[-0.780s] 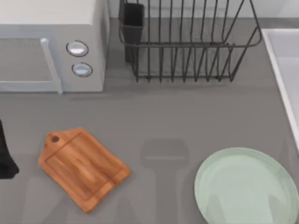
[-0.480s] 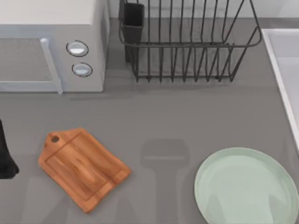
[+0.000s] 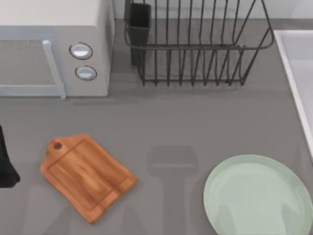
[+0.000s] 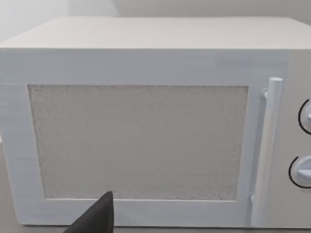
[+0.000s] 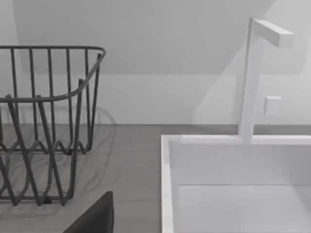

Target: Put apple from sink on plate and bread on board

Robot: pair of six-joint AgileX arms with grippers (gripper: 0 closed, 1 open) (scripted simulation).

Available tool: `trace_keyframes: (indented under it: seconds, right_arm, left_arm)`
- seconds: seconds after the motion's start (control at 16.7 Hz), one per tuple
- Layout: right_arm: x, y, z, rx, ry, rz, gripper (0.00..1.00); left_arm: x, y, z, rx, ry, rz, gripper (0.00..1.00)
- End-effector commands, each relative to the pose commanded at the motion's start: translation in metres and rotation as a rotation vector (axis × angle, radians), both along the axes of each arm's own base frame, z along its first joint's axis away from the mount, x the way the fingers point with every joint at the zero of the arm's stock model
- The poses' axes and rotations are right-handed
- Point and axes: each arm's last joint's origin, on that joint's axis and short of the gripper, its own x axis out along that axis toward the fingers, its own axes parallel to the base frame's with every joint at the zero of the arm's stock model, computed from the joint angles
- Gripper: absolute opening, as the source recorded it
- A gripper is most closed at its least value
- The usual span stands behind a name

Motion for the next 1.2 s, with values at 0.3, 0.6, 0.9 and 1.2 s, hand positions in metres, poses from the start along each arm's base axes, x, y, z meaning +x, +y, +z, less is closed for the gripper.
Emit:
trace_keyframes:
  seconds: [0.3,0.6,0.9,1.2]
  right_arm:
    - [0.0,0.0,0.0,0.0,0.0,0.0,1.0]
    - [0.0,0.0,0.0,0.0,0.0,0.0,1.0]
    - [0.002,-0.002,0.017,-0.019,0.077,-0.02,1.0]
    - [0.026,-0.01,0.06,-0.063,0.36,-0.066,1.0]
  left_arm:
    - [0.0,0.0,0.0,0.0,0.0,0.0,1.0]
    - [0.0,0.0,0.0,0.0,0.0,0.0,1.0]
    - [0.0,0.0,0.0,0.0,0.0,0.0,1.0]
    - [0.0,0.0,0.0,0.0,0.0,0.0,1.0]
